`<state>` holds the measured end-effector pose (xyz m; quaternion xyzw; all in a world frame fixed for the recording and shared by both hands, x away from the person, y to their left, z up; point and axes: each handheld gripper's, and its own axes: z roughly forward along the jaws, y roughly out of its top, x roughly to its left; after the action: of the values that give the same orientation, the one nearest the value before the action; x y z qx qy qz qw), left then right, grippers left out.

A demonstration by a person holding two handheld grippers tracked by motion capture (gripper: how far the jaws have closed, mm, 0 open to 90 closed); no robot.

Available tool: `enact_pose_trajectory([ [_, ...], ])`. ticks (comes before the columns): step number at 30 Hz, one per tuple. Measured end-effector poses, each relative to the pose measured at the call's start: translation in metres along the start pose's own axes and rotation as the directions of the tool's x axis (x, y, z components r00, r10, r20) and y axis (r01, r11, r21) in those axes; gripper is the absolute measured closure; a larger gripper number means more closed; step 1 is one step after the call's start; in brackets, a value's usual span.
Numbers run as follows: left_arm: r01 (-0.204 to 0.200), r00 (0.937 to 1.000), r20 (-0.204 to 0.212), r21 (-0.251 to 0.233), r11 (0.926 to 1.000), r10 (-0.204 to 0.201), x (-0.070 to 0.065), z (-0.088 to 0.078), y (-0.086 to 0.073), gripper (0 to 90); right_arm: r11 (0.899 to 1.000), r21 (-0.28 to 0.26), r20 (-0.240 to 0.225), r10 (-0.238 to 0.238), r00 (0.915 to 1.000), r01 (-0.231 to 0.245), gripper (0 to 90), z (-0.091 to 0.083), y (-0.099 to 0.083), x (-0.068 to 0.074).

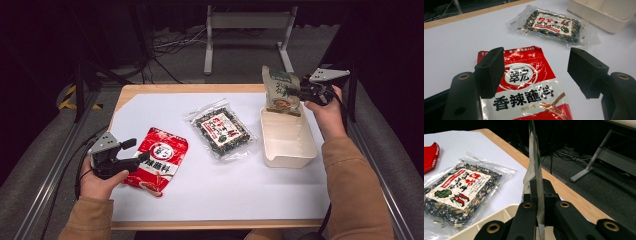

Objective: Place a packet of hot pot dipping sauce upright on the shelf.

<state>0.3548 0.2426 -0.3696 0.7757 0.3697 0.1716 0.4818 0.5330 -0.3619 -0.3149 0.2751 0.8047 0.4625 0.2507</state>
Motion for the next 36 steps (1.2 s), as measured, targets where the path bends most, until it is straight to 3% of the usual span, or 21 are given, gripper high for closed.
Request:
enact_pose_trajectory([
  [8,-0.001,1.0,0.005,0.008,1.0,0.001,0.0,0.002,-0.001,30.5,1.0,-0.012,0.003,-0.006,1.0,0.006,88.7,0.008,-0.007,0.0],
  [36,0.005,0.9999,0.013,0.016,0.9999,-0.005,0.001,0.005,-0.001,30.5,0.997,0.076,-0.013,0.009,0.9999,-0.008,84.6,0.013,-0.027,0.0],
])
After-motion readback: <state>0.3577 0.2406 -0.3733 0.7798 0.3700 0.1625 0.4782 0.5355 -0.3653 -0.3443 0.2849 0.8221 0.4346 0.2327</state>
